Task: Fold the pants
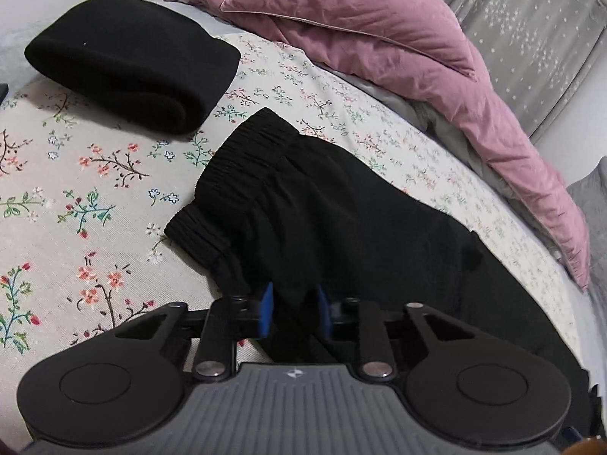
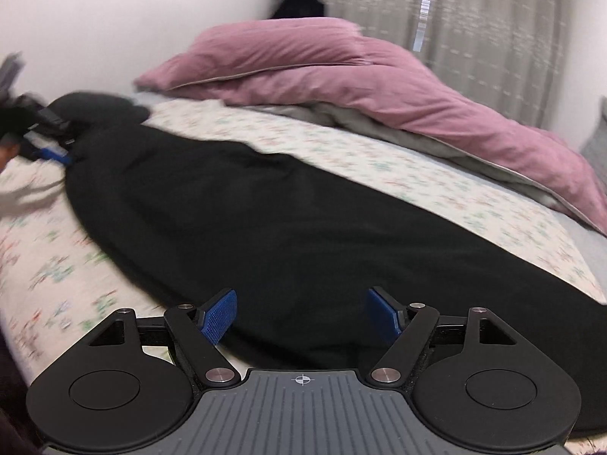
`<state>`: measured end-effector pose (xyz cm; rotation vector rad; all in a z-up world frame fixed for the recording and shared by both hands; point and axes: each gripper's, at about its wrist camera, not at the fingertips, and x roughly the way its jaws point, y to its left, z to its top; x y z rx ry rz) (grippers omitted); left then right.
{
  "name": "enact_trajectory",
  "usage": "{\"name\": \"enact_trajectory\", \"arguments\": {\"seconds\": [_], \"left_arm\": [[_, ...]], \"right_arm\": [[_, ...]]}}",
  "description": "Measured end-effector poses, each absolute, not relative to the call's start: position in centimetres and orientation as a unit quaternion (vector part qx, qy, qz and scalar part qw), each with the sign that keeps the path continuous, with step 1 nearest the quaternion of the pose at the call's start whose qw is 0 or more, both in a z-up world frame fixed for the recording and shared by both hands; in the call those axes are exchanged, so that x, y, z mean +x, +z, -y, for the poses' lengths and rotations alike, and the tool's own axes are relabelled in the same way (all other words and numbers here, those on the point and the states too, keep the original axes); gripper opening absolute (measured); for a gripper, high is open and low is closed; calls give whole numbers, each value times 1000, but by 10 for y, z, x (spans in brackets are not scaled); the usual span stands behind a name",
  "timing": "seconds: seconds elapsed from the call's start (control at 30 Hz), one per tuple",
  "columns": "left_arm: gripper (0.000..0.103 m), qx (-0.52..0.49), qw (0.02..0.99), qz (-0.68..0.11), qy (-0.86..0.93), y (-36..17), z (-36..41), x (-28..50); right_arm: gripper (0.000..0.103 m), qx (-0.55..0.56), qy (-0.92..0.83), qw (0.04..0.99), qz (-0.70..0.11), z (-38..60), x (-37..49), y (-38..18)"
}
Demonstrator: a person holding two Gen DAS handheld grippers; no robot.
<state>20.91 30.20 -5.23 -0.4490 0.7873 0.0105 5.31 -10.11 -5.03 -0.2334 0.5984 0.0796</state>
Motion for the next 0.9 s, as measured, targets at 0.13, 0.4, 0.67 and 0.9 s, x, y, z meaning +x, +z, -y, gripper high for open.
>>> {"name": "enact_trajectory", "arguments": {"seconds": [0.13, 0.4, 0.67, 0.9], "left_arm": [[11, -217, 901, -376, 16, -51, -303, 212], [9, -211, 910, -353, 49, -41, -302, 200], [22, -111, 894, -423, 103, -58, -290, 212], [45, -101, 932, -322, 131, -28, -294, 186]], "right_arm": [[66, -166, 52, 939, -297, 81, 56, -58], [6, -261, 78, 914, -300, 54, 60, -79], [2, -288, 114, 894, -323, 45, 58, -81], [31, -213, 121, 908, -340, 60, 64, -58]]}}
